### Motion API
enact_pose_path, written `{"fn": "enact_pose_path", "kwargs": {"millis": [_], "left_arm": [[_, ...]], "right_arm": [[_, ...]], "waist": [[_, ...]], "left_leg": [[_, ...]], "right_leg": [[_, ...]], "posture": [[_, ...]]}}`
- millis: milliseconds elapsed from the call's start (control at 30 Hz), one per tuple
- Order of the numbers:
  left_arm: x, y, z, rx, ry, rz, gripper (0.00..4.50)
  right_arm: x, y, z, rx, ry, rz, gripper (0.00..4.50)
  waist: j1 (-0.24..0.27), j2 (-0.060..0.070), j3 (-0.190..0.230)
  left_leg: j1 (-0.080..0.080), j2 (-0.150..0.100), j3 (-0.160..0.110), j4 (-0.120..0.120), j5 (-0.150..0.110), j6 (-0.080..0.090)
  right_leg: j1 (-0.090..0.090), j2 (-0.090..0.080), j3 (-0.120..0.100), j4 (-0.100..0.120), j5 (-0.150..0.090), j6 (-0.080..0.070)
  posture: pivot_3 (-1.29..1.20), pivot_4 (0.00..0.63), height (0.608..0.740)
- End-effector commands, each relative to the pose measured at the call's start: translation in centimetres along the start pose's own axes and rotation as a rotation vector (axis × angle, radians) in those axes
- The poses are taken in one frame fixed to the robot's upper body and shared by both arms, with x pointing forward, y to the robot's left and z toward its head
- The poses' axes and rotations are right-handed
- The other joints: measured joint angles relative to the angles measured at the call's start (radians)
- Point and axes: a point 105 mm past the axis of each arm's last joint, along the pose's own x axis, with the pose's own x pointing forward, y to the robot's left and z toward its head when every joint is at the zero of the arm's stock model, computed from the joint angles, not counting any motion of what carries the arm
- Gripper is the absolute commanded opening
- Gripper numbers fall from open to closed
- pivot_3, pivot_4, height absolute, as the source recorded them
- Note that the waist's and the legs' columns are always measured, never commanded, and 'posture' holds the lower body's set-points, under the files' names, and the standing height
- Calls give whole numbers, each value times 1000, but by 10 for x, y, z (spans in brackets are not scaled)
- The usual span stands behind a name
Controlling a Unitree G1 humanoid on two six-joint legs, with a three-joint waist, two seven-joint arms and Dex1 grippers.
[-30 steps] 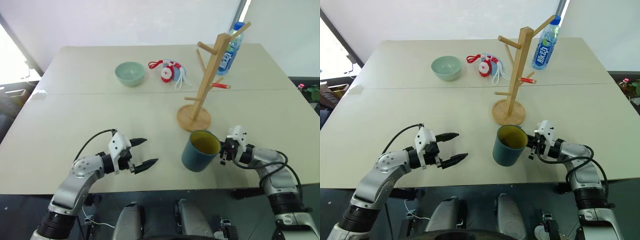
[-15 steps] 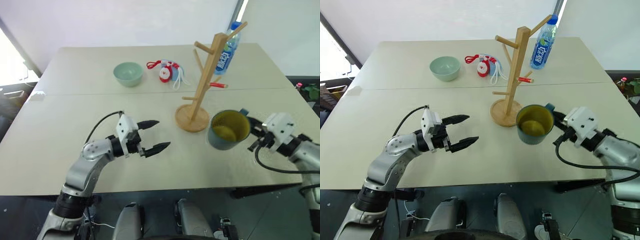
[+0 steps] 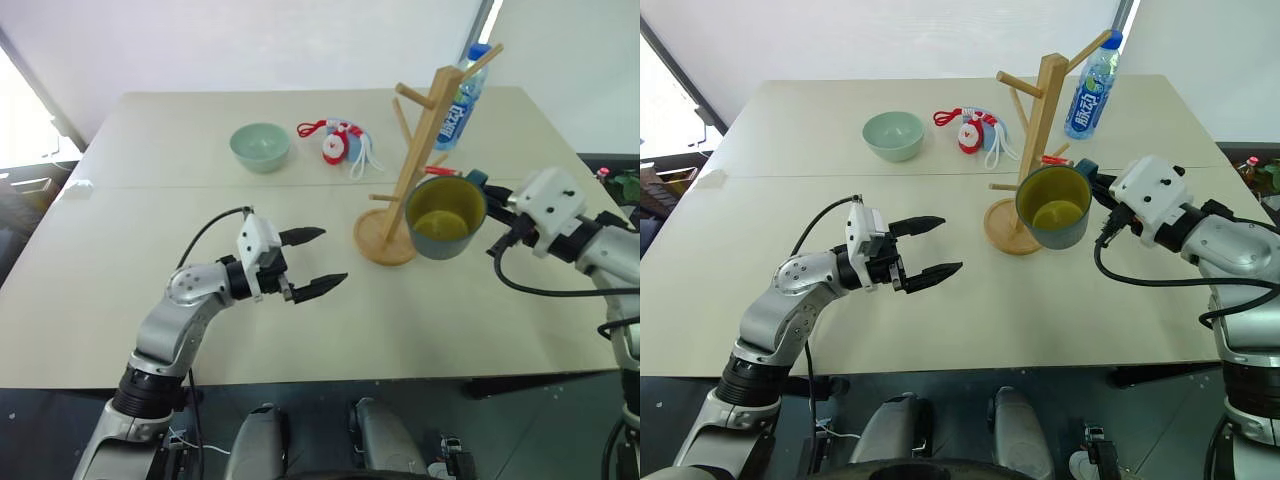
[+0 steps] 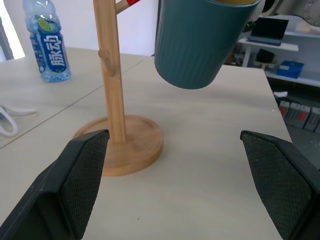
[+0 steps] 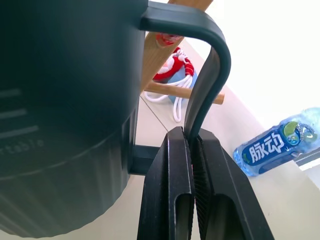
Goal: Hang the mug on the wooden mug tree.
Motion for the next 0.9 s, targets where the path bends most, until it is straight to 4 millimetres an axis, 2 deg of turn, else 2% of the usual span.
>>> {"fn": "enact_pose_path", "kwargs": {"millis": [33,133,467,733,833,900], "left_arm": [[-2,2,22,56,-63,3,4500],[-2,3,26,61,-74,1,4500],[0,-2,60,95,-131,-32,4500],[1,-4,60,91,-126,-33,4500],[2,-4,60,88,-128,-33,4500],[3,-4,60,88,-128,-33,4500]], "right_arm": [[2,-8,20,-61,-47,-18,37],[4,-8,22,-61,-49,-18,37],[24,-8,27,-50,-53,-9,37],[31,-6,22,-8,-36,-7,37],[32,-9,24,-12,-43,-22,1068],[32,-11,25,-37,-43,-37,2055]], "waist": [[0,0,0],[0,0,0],[-1,0,0],[-1,0,0],[-1,0,0],[-1,0,0]], "left_leg": [[0,0,0,0,0,0],[0,0,0,0,0,0],[0,0,0,0,0,0],[0,0,0,0,0,0],[0,0,0,0,0,0],[0,0,0,0,0,0]], "right_leg": [[0,0,0,0,0,0],[0,0,0,0,0,0],[0,0,0,0,0,0],[0,0,0,0,0,0],[0,0,0,0,0,0],[0,0,0,0,0,0]], "posture": [[0,150,740],[0,150,740],[0,150,740],[0,150,740],[0,150,740],[0,150,740]]}}
